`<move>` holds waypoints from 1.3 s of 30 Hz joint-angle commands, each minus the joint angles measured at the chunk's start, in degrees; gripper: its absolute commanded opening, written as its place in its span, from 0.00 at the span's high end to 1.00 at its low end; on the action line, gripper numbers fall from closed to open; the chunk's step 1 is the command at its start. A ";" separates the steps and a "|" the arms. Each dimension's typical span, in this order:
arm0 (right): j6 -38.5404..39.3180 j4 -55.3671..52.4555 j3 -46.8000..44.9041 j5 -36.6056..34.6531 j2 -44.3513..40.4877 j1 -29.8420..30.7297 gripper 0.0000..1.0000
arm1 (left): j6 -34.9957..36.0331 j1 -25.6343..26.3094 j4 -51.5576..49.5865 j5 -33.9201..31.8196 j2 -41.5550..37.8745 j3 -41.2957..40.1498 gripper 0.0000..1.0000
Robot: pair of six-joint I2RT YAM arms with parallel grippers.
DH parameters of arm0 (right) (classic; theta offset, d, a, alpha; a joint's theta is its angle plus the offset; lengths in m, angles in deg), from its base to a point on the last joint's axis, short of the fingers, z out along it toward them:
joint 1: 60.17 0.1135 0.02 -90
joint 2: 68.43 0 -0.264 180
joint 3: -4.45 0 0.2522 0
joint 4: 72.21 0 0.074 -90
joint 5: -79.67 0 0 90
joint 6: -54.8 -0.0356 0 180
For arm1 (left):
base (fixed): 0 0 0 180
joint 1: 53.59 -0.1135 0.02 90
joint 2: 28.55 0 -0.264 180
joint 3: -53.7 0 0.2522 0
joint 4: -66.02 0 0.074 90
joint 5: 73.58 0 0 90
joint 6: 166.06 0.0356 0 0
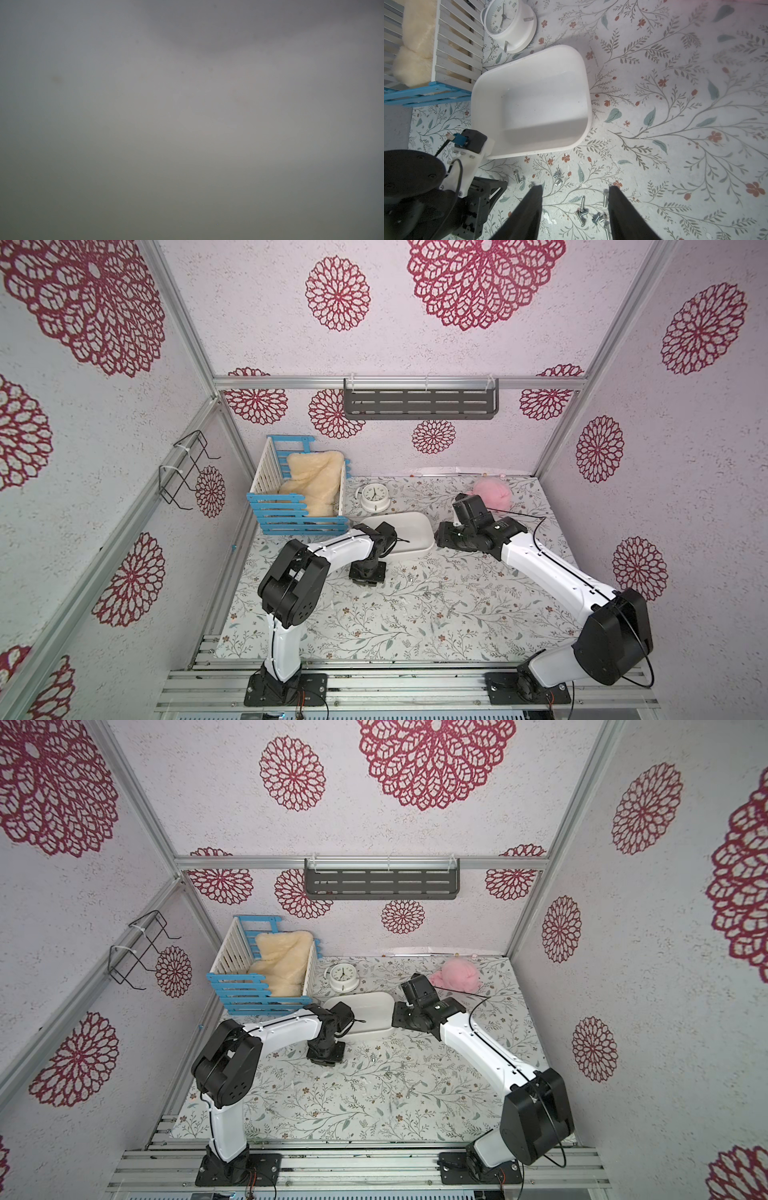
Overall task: Put the screws on the desktop into the storage box
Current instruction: Pick up the screw from the center of the board, then place the screw in the storage box.
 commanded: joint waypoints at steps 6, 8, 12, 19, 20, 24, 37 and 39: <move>0.48 0.82 0.99 0.12 -0.71 -0.38 0.45 | -0.09 1.06 -2.27 0.85 -5.27 -0.44 0.86; 0.52 0.71 1.08 0.04 -0.78 -0.37 0.45 | -0.13 1.15 -2.74 1.17 -5.59 -0.20 0.86; 0.60 0.03 1.41 -0.36 -1.17 -0.35 0.45 | 0.41 1.21 -4.92 0.54 -8.11 1.57 0.86; 0.78 -0.30 1.69 -0.60 -0.97 -0.37 0.45 | 3.27 0.88 -11.25 -2.64 -8.16 12.40 0.82; 0.74 -0.27 1.70 -0.61 -1.06 -0.36 0.45 | 3.67 0.81 -11.82 -2.71 -7.43 14.34 0.82; 0.78 -0.49 2.01 -0.71 -1.12 -0.35 0.45 | 5.40 -0.21 -13.39 -3.06 -3.90 21.92 0.82; 1.13 -0.89 2.48 -0.90 -0.41 -0.78 0.45 | 9.82 -5.75 -14.63 -1.26 13.44 39.26 0.82; 1.28 -0.94 2.50 -0.88 -0.03 -0.89 0.45 | 10.19 -6.15 -14.63 -1.15 16.00 40.75 0.82</move>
